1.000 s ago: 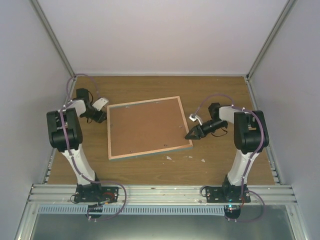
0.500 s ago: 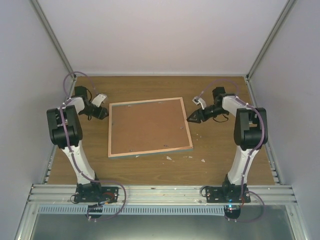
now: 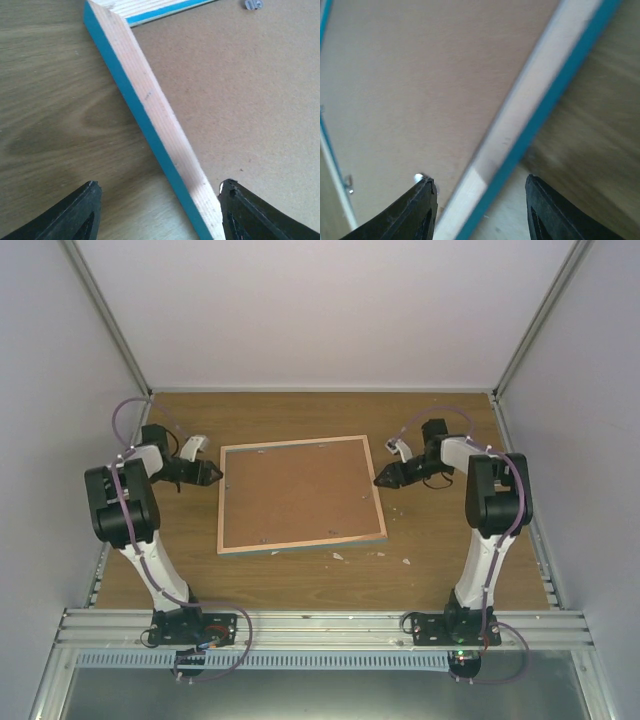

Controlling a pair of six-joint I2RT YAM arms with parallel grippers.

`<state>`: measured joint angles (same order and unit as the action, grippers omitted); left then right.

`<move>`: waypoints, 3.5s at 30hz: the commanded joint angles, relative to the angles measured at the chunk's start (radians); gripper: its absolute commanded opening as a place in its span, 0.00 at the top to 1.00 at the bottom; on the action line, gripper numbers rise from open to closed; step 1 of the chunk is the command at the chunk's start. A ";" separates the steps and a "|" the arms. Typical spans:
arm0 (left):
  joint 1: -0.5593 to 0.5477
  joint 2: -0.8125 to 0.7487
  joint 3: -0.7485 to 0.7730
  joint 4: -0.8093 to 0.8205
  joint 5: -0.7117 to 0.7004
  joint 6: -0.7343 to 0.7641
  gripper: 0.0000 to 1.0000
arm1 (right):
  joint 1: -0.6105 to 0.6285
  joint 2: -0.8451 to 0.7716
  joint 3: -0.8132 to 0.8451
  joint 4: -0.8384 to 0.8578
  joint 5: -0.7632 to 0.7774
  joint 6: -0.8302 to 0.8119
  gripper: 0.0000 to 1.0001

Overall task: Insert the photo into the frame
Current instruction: Adjust the photo frame at the center of the board, then move the photo frame to the center of the board.

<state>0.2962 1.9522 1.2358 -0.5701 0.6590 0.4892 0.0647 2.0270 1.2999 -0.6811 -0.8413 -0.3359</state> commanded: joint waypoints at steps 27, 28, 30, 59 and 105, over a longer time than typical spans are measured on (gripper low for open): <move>-0.099 -0.078 -0.112 0.182 -0.194 -0.026 0.32 | 0.330 0.160 0.006 0.302 0.813 0.030 0.36; -0.100 -0.081 -0.111 0.181 -0.197 -0.020 0.32 | 0.334 0.155 0.013 0.278 0.787 0.036 0.35; -0.099 -0.087 -0.110 0.176 -0.206 -0.011 0.32 | 0.323 0.123 0.030 0.242 0.755 0.049 0.35; -0.406 -0.382 -0.428 -0.006 -0.213 0.517 0.64 | 0.486 -0.016 -0.045 0.133 0.203 -0.189 0.74; -0.467 -0.672 -0.357 -0.421 -0.101 0.932 0.58 | 0.334 -0.123 -0.018 0.042 0.133 -0.162 0.61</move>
<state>-0.1673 1.1816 0.6319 -0.9546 0.3904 1.5661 0.4271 1.9453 1.1973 -0.5842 -0.7074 -0.4892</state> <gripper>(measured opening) 0.420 0.324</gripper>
